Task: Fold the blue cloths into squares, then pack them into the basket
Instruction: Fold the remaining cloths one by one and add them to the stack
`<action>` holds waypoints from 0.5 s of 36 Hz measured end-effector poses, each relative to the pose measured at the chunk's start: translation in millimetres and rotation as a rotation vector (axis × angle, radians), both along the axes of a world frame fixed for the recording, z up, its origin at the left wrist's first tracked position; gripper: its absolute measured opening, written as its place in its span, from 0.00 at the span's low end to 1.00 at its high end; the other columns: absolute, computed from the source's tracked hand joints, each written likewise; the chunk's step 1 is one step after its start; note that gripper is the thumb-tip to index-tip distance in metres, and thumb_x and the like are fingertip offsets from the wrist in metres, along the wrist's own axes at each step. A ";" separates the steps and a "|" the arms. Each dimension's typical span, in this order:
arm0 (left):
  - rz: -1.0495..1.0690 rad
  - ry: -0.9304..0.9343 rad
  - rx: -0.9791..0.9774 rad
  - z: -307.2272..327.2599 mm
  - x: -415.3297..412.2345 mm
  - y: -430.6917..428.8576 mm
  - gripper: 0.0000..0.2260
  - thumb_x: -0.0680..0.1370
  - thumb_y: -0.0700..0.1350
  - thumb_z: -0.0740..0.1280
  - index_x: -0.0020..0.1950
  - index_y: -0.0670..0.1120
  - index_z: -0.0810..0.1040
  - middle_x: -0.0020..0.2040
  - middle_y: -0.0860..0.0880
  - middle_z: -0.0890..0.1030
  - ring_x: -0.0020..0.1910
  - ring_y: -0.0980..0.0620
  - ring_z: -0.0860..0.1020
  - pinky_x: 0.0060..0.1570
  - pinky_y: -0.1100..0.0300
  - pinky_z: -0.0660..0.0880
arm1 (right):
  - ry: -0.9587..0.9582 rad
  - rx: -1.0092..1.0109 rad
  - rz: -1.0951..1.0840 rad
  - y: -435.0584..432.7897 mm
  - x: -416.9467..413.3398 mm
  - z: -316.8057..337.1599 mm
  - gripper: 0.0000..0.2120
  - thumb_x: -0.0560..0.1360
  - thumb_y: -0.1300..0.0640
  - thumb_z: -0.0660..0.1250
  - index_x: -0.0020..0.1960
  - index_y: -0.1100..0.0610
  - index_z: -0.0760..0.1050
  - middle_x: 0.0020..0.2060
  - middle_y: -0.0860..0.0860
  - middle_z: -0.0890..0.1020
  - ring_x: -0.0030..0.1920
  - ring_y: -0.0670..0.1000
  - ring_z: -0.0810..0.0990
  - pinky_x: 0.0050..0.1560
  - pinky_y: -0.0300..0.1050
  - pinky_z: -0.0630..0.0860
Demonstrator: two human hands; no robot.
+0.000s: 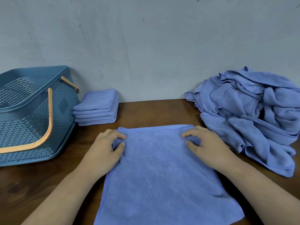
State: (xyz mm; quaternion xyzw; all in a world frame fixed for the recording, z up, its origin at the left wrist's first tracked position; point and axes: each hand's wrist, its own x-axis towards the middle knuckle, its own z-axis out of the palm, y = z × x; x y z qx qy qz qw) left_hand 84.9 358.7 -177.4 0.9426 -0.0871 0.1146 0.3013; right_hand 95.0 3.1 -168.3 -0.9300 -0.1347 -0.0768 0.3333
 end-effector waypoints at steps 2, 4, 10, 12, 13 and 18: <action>-0.024 0.009 0.013 3.1 -2.4 0.4 0.10 0.81 0.44 0.71 0.56 0.60 0.80 0.56 0.65 0.77 0.60 0.62 0.72 0.61 0.69 0.67 | 0.014 -0.029 0.012 -3.3 0.8 1.8 0.12 0.79 0.58 0.71 0.58 0.44 0.83 0.47 0.40 0.79 0.51 0.38 0.76 0.48 0.26 0.67; -0.057 0.029 0.007 7.8 -6.4 -1.5 0.11 0.79 0.43 0.72 0.53 0.60 0.80 0.55 0.65 0.77 0.58 0.62 0.74 0.57 0.66 0.69 | 0.031 -0.028 0.009 -9.5 -0.5 5.4 0.12 0.78 0.58 0.72 0.55 0.42 0.83 0.46 0.38 0.78 0.47 0.41 0.78 0.45 0.29 0.70; -0.091 0.049 -0.132 11.8 -11.8 -8.2 0.10 0.80 0.41 0.72 0.46 0.57 0.83 0.49 0.57 0.80 0.43 0.54 0.77 0.45 0.63 0.72 | 0.017 0.077 -0.035 -15.2 -5.3 6.2 0.14 0.78 0.64 0.70 0.49 0.44 0.84 0.42 0.35 0.82 0.31 0.43 0.77 0.34 0.32 0.71; -0.060 0.030 -0.168 12.0 -11.3 -9.1 0.08 0.81 0.43 0.72 0.44 0.55 0.84 0.46 0.57 0.79 0.39 0.53 0.76 0.41 0.67 0.71 | -0.042 0.135 -0.081 -10.1 -3.8 5.6 0.13 0.80 0.67 0.67 0.51 0.50 0.84 0.36 0.29 0.79 0.29 0.41 0.76 0.32 0.30 0.70; -0.050 0.023 -0.173 12.0 -11.2 -9.1 0.08 0.81 0.43 0.72 0.44 0.55 0.84 0.45 0.57 0.79 0.38 0.53 0.76 0.40 0.68 0.70 | -0.098 0.165 -0.108 -7.1 -2.9 5.7 0.13 0.80 0.68 0.66 0.52 0.52 0.84 0.35 0.26 0.78 0.32 0.38 0.77 0.35 0.28 0.70; -0.052 0.030 -0.138 10.0 -11.2 -7.5 0.08 0.80 0.43 0.74 0.44 0.56 0.83 0.47 0.56 0.80 0.39 0.51 0.77 0.40 0.66 0.71 | -0.162 0.046 -0.093 -3.5 8.4 -4.3 0.16 0.81 0.64 0.64 0.59 0.47 0.83 0.53 0.33 0.82 0.56 0.39 0.78 0.56 0.31 0.71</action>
